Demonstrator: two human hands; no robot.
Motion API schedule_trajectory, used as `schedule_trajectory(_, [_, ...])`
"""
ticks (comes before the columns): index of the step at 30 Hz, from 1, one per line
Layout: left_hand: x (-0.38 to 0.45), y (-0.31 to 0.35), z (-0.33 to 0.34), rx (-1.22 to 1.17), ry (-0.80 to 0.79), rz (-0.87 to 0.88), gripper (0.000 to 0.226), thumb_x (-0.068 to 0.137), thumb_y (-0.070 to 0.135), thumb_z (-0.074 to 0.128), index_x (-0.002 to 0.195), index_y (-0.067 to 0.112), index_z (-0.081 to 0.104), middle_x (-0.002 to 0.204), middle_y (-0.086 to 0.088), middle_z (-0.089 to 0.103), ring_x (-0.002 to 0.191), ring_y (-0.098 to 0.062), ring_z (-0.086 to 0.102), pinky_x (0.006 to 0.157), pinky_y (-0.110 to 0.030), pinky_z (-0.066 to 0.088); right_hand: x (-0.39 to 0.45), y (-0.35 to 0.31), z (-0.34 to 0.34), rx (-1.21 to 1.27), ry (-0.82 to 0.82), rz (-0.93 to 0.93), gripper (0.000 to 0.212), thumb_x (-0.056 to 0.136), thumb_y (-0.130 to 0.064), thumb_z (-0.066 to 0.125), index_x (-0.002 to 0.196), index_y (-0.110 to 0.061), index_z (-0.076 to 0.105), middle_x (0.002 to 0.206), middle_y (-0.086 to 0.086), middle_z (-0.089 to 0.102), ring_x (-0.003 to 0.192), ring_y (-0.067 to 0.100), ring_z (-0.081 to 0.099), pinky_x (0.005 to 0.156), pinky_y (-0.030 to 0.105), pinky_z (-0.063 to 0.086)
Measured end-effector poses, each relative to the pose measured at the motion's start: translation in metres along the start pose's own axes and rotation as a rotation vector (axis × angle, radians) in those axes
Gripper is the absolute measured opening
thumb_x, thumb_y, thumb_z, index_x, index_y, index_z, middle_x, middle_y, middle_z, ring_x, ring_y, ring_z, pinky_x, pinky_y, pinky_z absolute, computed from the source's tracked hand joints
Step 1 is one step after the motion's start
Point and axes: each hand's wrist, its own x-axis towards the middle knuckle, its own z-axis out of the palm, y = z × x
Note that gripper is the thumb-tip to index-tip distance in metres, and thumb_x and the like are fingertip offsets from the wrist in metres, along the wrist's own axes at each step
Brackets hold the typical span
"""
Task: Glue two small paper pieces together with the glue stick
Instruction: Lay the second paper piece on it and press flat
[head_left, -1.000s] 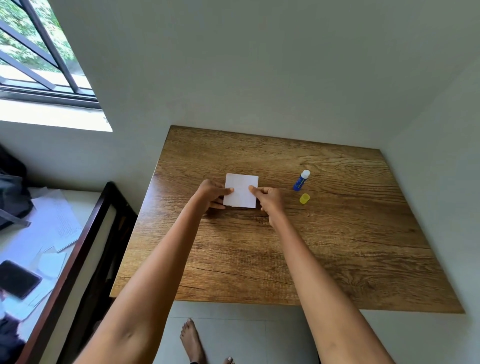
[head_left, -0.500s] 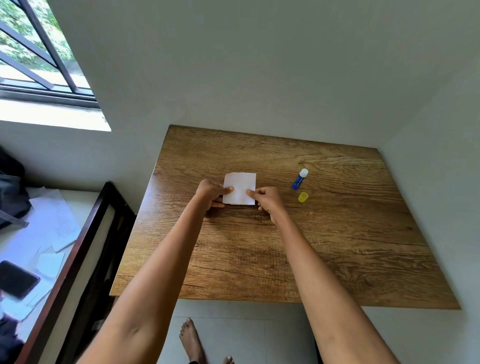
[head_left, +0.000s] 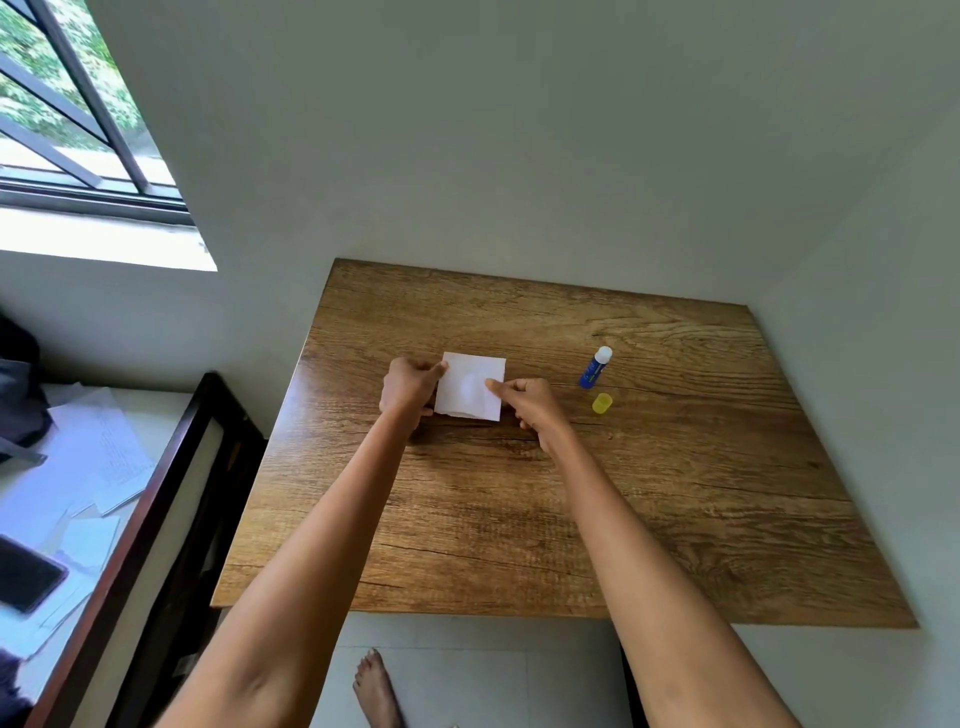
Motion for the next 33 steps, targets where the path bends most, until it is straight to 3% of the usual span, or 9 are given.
schedule_trajectory(4, [0.0,0.001,0.001,0.039,0.014,0.011,0.021,0.086,0.033,0.06,0.098,0.018,0.068,0.101,-0.008,0.07,0.09,-0.027,0.066,0.074,-0.038,0.053,0.002,-0.005,0.005,-0.03,0.037,-0.017,0.027,0.089,-0.033,0.06,0.077,-0.009,0.056,0.066,0.004,0.043,0.053,0.012,0.035,0.051,0.026,0.026])
schedule_trajectory(7, [-0.002,0.002,0.003,0.316,0.113,0.083,0.021,0.087,0.035,0.057,0.099,0.022,0.068,0.103,-0.007,0.07,0.097,-0.028,0.064,0.08,-0.035,0.046,0.004,-0.008,0.007,-0.168,0.053,-0.055,0.037,0.09,-0.028,0.059,0.059,-0.012,0.046,0.055,0.002,0.038,0.051,0.015,0.034,0.053,0.029,0.024])
schedule_trajectory(10, [-0.003,-0.012,0.004,0.514,0.215,0.267,0.024,0.086,0.031,0.058,0.106,0.017,0.059,0.111,-0.009,0.063,0.105,-0.029,0.056,0.083,-0.039,0.042,0.003,-0.009,0.012,-0.354,0.124,-0.085,0.047,0.09,-0.031,0.059,0.05,-0.017,0.038,0.05,0.0,0.038,0.048,0.016,0.037,0.054,0.03,0.024])
schedule_trajectory(14, [0.0,-0.037,0.0,0.683,0.172,0.551,0.034,0.084,0.038,0.059,0.113,0.019,0.057,0.122,-0.007,0.049,0.115,-0.027,0.043,0.091,-0.039,0.033,0.001,-0.007,0.016,-0.417,0.202,-0.107,0.03,0.087,-0.034,0.061,0.066,-0.014,0.056,0.067,0.003,0.057,0.065,0.02,0.054,0.059,0.029,0.035])
schedule_trajectory(17, [0.002,-0.046,-0.003,0.747,0.096,0.61,0.037,0.085,0.043,0.056,0.119,0.029,0.06,0.137,-0.005,0.041,0.127,-0.027,0.033,0.103,-0.043,0.023,0.001,-0.005,0.016,-0.338,0.235,-0.116,0.024,0.087,-0.034,0.062,0.089,-0.011,0.063,0.085,0.002,0.063,0.077,0.021,0.06,0.068,0.037,0.048])
schedule_trajectory(19, [0.002,-0.048,-0.003,0.76,0.099,0.617,0.041,0.085,0.045,0.056,0.123,0.031,0.058,0.146,-0.005,0.035,0.134,-0.028,0.027,0.108,-0.044,0.017,-0.001,-0.001,0.015,-0.182,0.279,-0.107,0.022,0.087,-0.031,0.062,0.094,-0.009,0.06,0.089,0.005,0.066,0.066,0.021,0.062,0.063,0.038,0.052])
schedule_trajectory(21, [0.003,-0.048,-0.003,0.793,0.094,0.622,0.043,0.085,0.047,0.056,0.125,0.032,0.056,0.149,-0.004,0.032,0.137,-0.027,0.025,0.11,-0.044,0.014,-0.003,0.003,0.012,-0.075,0.29,-0.097,0.019,0.089,-0.024,0.062,0.092,-0.006,0.061,0.086,0.01,0.068,0.052,0.015,0.059,0.052,0.03,0.051])
schedule_trajectory(29, [0.001,-0.047,-0.004,0.814,0.056,0.599,0.049,0.084,0.053,0.055,0.128,0.031,0.053,0.153,-0.004,0.027,0.142,-0.027,0.018,0.113,-0.044,0.011,-0.01,0.005,-0.004,0.067,0.07,-0.003,0.018,0.087,-0.018,0.065,0.073,-0.007,0.061,0.066,0.004,0.062,0.052,0.009,0.059,0.051,0.018,0.053])
schedule_trajectory(33, [0.001,-0.046,-0.005,0.818,0.039,0.598,0.056,0.081,0.058,0.055,0.129,0.032,0.051,0.154,-0.005,0.025,0.142,-0.026,0.017,0.114,-0.044,0.01,-0.013,0.01,-0.01,0.111,0.007,0.049,0.018,0.087,-0.01,0.064,0.092,0.006,0.066,0.066,0.006,0.062,0.045,0.003,0.058,0.047,0.014,0.052])
